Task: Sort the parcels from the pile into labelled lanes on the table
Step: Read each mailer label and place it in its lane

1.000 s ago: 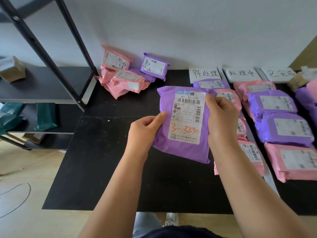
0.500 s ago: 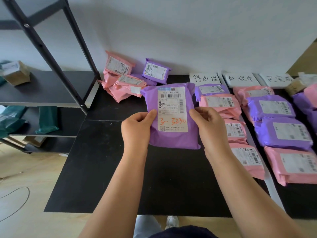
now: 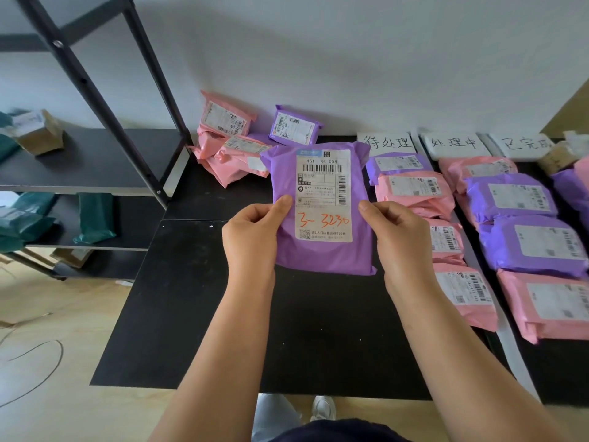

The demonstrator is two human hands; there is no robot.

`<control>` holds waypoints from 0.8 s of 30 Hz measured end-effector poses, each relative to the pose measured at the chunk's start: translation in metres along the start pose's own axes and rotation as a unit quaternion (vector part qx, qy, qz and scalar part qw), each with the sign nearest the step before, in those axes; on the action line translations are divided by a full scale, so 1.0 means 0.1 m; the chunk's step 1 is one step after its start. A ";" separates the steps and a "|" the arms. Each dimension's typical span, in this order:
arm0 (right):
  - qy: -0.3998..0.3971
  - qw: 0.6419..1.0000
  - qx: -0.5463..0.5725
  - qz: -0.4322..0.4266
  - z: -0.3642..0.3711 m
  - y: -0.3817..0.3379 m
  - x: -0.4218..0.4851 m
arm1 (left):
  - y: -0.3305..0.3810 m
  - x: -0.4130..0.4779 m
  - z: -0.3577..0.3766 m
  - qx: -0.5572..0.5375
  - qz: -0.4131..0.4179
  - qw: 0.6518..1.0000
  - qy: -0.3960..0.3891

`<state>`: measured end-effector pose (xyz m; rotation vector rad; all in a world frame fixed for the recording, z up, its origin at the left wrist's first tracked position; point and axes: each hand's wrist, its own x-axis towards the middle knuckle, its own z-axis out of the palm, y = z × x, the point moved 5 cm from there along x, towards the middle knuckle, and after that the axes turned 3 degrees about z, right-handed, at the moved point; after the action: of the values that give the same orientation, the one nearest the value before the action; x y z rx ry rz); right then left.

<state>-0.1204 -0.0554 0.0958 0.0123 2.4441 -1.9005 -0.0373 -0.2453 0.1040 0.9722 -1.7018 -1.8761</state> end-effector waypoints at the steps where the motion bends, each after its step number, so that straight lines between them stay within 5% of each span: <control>1: 0.000 1.000 0.002 0.001 0.00 0.00 0.00 | -0.01 0.00 0.00 -0.003 -0.002 1.000 0.000; 11: 0.002 1.000 -0.017 0.007 -0.05 0.02 0.01 | -0.03 -0.03 0.03 -0.001 -0.017 1.000 -0.018; 20: -0.002 0.997 -0.082 0.002 -0.19 0.08 -0.03 | -0.05 0.00 0.02 0.169 0.054 0.983 -0.042; 24: 0.055 0.991 -0.118 -0.030 -0.31 0.00 -0.12 | 0.01 0.00 0.09 0.300 0.127 0.942 -0.082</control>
<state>-0.1094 -0.0256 0.1043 0.0374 2.7572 -1.6599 -0.0436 -0.2396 0.1046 0.7556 -2.4459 -1.3189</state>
